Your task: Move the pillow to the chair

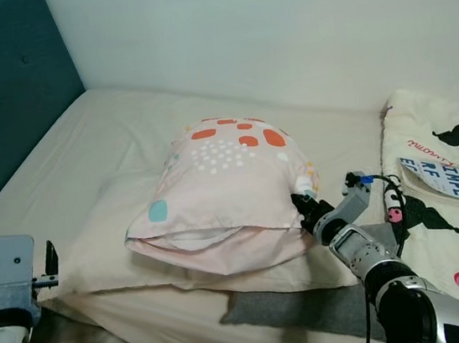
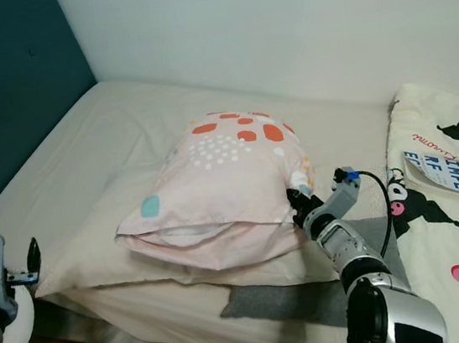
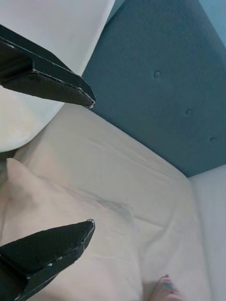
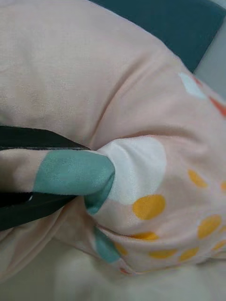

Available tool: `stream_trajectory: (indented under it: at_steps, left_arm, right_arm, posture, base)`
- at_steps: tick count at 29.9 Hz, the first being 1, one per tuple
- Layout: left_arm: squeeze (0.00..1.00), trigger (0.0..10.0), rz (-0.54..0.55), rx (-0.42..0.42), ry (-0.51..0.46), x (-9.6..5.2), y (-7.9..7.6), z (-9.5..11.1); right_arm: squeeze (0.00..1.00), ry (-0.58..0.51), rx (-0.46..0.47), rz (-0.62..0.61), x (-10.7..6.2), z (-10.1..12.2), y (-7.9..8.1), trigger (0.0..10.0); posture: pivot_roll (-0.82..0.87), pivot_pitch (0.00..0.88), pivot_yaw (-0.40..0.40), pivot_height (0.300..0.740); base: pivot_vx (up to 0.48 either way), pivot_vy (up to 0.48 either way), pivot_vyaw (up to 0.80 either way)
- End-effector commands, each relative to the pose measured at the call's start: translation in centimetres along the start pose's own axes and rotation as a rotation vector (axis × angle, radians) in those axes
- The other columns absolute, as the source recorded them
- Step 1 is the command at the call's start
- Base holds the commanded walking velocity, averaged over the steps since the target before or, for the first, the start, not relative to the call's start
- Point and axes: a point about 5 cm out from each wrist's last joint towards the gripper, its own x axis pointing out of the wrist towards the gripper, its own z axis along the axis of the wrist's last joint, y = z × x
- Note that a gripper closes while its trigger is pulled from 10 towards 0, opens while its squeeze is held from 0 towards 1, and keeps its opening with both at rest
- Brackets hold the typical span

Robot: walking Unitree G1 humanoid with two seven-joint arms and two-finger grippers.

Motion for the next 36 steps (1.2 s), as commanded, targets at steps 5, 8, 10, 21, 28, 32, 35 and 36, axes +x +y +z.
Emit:
stream_trajectory:
  at_steps: [5,8,10,21,28,32,35,36]
  left_arm:
    - [0.0,10.0,0.037,-0.051,0.02,0.6,-0.1,-0.5]
    - [0.0,10.0,0.07,-0.102,0.011,1.5,-0.3,-0.2]
    - [0.0,10.0,0.089,-0.13,0.007,2.0,-0.3,0.0]
    - [0.0,10.0,0.14,-0.274,-0.036,5.6,-1.9,2.0]
    - [0.0,10.0,0.144,-0.286,-0.032,5.8,-2.3,2.2]
    - [0.0,10.0,0.15,-0.286,-0.031,5.9,-2.2,2.1]
    - [0.0,10.0,0.201,-0.276,-0.038,6.4,-1.4,2.2]
    - [0.0,10.0,0.225,-0.27,-0.041,6.6,-1.0,2.2]
  right_arm:
    - [0.0,-0.085,-0.123,0.086,1.1,3.9,2.3,0.0]
    - [0.0,-0.178,-0.165,0.157,1.4,7.5,4.1,0.0]
    - [0.0,-0.235,-0.184,0.201,1.4,9.4,5.2,0.0]
    - [0.0,-0.598,-0.288,0.537,-0.3,19.8,14.9,0.0]
    - [0.0,-0.659,-0.306,0.66,-1.1,21.0,18.0,0.0]
    - [0.0,-0.675,-0.303,0.757,-1.5,20.8,20.4,0.0]
    - [0.0,-0.658,-0.361,0.908,-2.1,19.2,24.1,0.0]
    - [0.0,-0.643,-0.375,0.961,-2.4,18.4,25.3,0.0]
  posture:
    - [0.08,0.008,-0.064,0.74]
    - [0.07,0.0,-0.078,0.74]
    - [0.06,0.0,-0.079,0.74]
    - [0.04,0.0,-0.099,0.74]
    - [0.05,0.0,-0.104,0.74]
    - [0.05,0.0,-0.104,0.74]
    - [0.04,0.0,-0.1,0.74]
    - [0.04,0.0,-0.101,0.74]
  base:
    - [0.0,0.0,0.0]
    - [0.0,0.0,0.0]
    - [0.0,0.0,0.0]
    - [0.0,0.0,0.0]
    - [0.0,0.0,0.0]
    - [0.0,0.0,0.0]
    - [0.0,0.0,0.0]
    - [0.0,0.0,0.0]
